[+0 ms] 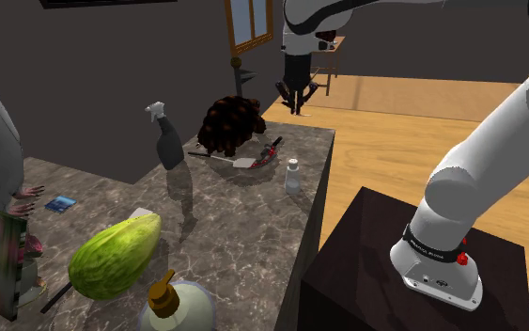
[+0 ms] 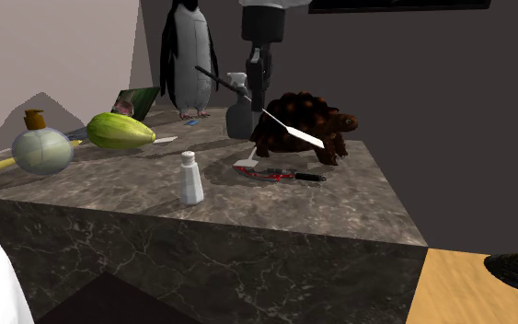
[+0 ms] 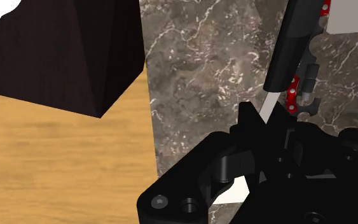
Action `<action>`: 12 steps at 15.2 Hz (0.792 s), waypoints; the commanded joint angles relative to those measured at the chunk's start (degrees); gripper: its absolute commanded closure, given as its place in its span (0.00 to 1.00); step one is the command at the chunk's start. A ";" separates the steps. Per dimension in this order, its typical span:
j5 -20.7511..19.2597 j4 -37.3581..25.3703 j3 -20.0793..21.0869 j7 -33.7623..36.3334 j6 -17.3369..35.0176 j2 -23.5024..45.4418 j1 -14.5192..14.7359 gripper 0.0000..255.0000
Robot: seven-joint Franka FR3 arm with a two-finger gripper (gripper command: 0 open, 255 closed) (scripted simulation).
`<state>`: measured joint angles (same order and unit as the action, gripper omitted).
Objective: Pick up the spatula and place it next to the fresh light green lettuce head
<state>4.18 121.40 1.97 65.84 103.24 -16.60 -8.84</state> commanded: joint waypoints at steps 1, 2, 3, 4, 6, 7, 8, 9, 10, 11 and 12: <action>0.60 0.61 1.74 2.68 0.32 -0.48 1.10 1.00; 0.94 0.88 2.65 4.03 0.41 -0.76 1.67 1.00; 1.27 1.09 3.56 5.38 0.49 -0.99 2.25 1.00; 1.60 1.23 4.48 6.75 0.58 -1.16 2.83 1.00; 2.26 1.33 6.34 9.49 0.77 -1.32 3.98 1.00; 2.58 1.28 7.28 10.87 0.86 -1.30 4.55 1.00; 2.88 1.17 8.22 12.25 0.96 -1.22 5.12 1.00; 3.17 1.00 9.17 13.64 1.06 -1.09 5.68 1.00; 3.44 0.76 10.12 15.05 1.17 -0.88 6.23 1.00; 3.69 0.46 11.08 16.45 1.28 -0.62 6.77 1.00; 3.91 0.10 12.04 17.87 1.38 -0.29 7.31 1.00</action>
<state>7.87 122.06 12.94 82.07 104.39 -17.55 -2.10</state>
